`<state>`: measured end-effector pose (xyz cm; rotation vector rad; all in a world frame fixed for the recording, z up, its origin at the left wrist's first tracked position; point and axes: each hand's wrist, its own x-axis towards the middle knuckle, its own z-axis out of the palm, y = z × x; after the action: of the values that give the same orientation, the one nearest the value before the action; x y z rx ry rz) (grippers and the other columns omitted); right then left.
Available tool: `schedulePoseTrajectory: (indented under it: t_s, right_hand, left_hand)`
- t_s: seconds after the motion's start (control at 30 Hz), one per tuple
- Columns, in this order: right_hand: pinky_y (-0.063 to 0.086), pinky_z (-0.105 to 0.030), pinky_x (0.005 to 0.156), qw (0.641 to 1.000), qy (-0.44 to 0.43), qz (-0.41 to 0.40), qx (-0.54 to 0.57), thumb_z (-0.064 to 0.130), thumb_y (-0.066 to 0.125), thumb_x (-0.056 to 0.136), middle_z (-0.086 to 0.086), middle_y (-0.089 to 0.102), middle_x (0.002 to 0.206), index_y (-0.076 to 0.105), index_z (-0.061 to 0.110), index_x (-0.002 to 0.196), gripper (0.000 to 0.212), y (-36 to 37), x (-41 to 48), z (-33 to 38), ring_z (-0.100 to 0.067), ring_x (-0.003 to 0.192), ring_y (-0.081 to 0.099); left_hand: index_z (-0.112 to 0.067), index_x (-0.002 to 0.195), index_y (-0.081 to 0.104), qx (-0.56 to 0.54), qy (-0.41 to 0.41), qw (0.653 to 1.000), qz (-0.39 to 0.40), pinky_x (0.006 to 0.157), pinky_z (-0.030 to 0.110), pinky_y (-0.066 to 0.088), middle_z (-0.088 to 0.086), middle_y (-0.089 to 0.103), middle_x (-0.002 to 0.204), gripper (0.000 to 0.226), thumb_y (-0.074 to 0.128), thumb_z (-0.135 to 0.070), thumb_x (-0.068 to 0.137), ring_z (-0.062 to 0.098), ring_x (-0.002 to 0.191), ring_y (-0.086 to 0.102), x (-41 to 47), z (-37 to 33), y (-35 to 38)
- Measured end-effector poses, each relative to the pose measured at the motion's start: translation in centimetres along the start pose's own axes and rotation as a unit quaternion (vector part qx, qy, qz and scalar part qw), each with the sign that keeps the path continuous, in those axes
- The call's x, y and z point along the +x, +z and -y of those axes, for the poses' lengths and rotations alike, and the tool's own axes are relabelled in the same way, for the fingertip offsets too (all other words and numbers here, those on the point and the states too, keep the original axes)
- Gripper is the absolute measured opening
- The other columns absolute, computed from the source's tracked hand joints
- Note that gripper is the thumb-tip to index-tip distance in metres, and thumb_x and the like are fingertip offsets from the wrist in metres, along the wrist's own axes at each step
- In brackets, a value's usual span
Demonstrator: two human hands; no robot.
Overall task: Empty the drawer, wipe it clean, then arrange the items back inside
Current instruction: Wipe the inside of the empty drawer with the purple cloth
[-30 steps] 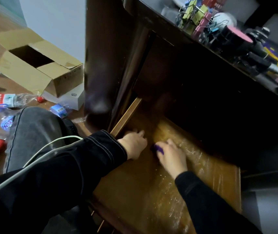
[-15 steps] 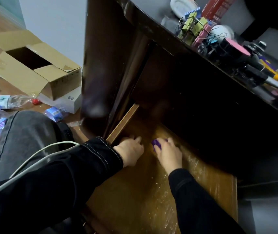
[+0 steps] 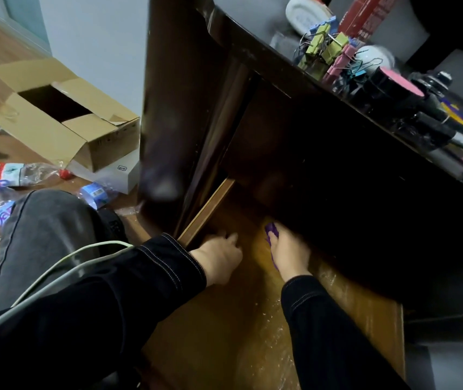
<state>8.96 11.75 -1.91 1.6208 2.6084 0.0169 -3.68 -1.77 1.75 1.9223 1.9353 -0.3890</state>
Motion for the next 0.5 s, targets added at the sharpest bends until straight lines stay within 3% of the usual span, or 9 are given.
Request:
schedulePoseTrajectory:
  t_s: [0.17,0.23,0.33,0.4,0.5]
  right_hand:
    - [0.051,-0.026,0.068,0.996,-0.082,-0.025,-0.025,0.041,0.051,0.102,-0.008,0.054,0.127,0.056,0.027,0.138,0.039,1.2,-5.3,-1.1,-0.024,0.089,0.069]
    - [0.054,-0.030,0.074,0.996,-0.085,-0.013,-0.016,0.040,0.050,0.103,-0.007,0.057,0.128,0.055,0.026,0.140,0.039,0.7,-3.7,-1.3,-0.026,0.098,0.068]
    - [0.052,-0.036,0.089,0.999,0.003,0.029,0.032,0.038,0.042,0.107,-0.008,0.064,0.127,0.053,0.019,0.139,0.039,-0.3,0.7,-0.2,-0.027,0.113,0.064]
    - [0.050,-0.035,0.090,0.998,0.042,0.034,0.037,0.038,0.035,0.108,-0.011,0.067,0.124,0.056,0.013,0.136,0.043,-0.4,2.4,0.9,-0.029,0.114,0.064]
    - [0.052,-0.036,0.085,1.000,0.000,-0.006,0.023,0.034,0.044,0.106,-0.008,0.066,0.123,0.057,0.020,0.136,0.035,-0.3,1.0,1.7,-0.028,0.109,0.065]
  left_hand:
    - [-0.008,0.153,0.029,0.016,0.000,1.000,-0.002,0.105,0.043,0.043,0.021,0.014,0.162,0.061,0.055,-0.015,0.098,0.039,0.143,0.031,0.4,-0.1,0.1]
    - [-0.008,0.153,0.031,0.011,0.000,1.000,-0.002,0.103,0.044,0.046,0.021,0.014,0.162,0.060,0.054,-0.014,0.098,0.040,0.142,0.034,0.6,-0.1,0.3]
    - [-0.007,0.151,0.034,-0.003,-0.001,1.000,-0.009,0.104,0.044,0.046,0.021,0.016,0.161,0.058,0.054,-0.013,0.097,0.040,0.140,0.037,0.8,0.1,0.4]
    - [-0.008,0.150,0.035,-0.012,-0.006,1.000,-0.010,0.105,0.044,0.045,0.020,0.017,0.161,0.057,0.055,-0.013,0.097,0.041,0.141,0.036,0.8,0.1,0.3]
    - [-0.008,0.150,0.036,-0.015,-0.007,1.000,-0.008,0.108,0.045,0.043,0.019,0.017,0.161,0.057,0.054,-0.013,0.097,0.041,0.143,0.032,0.4,0.0,0.0]
